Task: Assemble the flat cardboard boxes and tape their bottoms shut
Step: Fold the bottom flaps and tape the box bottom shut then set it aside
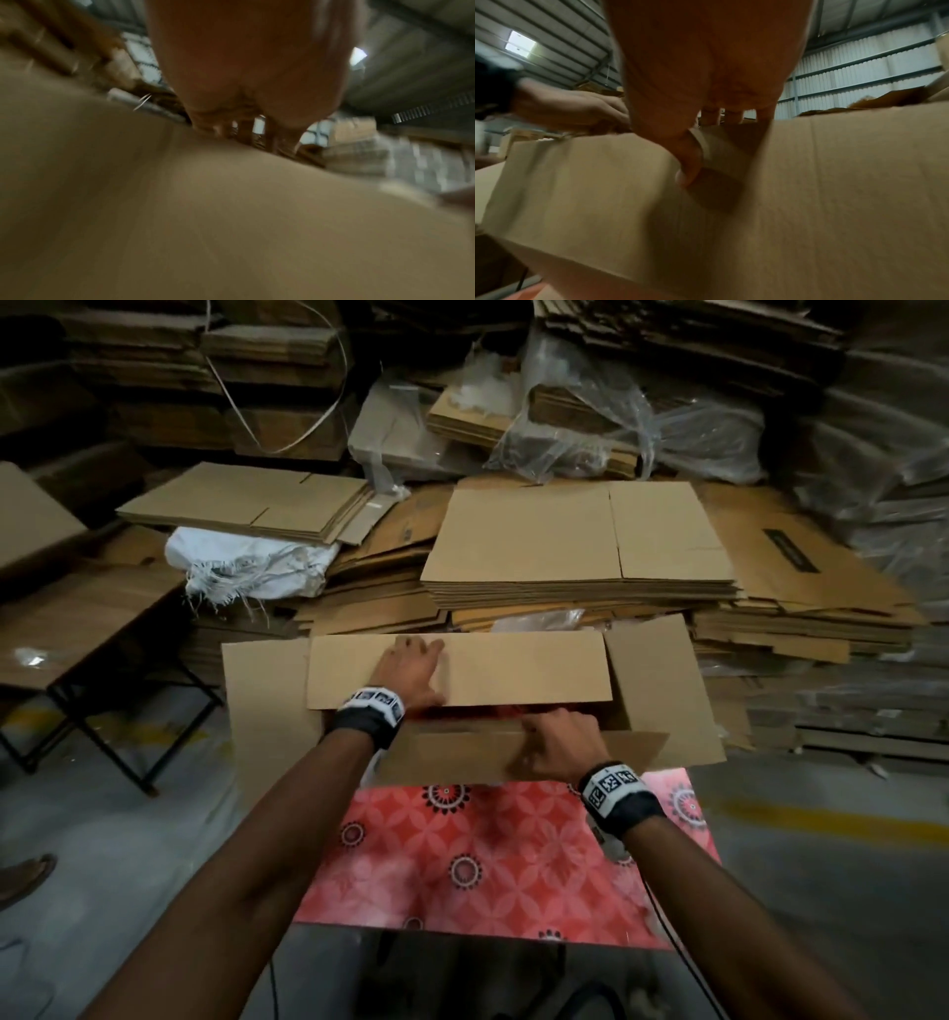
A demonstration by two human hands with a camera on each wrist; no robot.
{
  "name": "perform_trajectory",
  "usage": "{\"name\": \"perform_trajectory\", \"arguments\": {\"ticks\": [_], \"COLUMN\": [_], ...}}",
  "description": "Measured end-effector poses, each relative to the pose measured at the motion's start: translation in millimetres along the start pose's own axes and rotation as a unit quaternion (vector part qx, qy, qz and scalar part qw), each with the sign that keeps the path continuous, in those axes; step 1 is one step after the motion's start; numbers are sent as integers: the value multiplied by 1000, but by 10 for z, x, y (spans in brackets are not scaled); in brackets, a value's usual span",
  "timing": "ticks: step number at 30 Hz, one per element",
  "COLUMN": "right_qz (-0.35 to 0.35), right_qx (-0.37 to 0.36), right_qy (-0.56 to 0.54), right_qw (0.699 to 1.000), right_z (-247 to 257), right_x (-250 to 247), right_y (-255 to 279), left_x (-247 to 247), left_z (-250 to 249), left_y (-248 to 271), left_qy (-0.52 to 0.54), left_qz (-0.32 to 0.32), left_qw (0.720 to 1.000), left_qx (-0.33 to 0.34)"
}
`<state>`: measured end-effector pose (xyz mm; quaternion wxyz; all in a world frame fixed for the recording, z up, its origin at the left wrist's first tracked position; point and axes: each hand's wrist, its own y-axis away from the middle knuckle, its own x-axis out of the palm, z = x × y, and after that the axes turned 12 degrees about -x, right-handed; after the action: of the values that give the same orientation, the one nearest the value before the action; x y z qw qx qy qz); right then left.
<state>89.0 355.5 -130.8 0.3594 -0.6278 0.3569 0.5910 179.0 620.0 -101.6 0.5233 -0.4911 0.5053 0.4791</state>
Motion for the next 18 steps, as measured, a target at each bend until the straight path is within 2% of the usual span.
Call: {"name": "perform_trajectory", "arguments": {"ticks": [3,6,9,12,15,18], "right_qz": [30,37,5,-17,-60,-119], "right_qx": [1,10,17,35,50,75], "right_qy": [5,12,10,10,9,9], "right_qw": [1000,999,1000,999,997,990], "right_z": [149,236,273,227,98,-66], "right_x": [83,155,135,77,51,11], "right_y": [21,28,95,156,180,222], "left_x": [-7,77,-52,-394,-737,-853], "left_z": [-56,-158,-254,-157,94,346], "left_y": [-88,-60,-48,-125,-149,-91], "left_qy": [-174,-204,-165,-59,21,37], "left_qz": [25,26,32,39,39,20], "left_qw": [984,977,982,992,998,999], "left_qx": [2,51,84,108,48,16]}}
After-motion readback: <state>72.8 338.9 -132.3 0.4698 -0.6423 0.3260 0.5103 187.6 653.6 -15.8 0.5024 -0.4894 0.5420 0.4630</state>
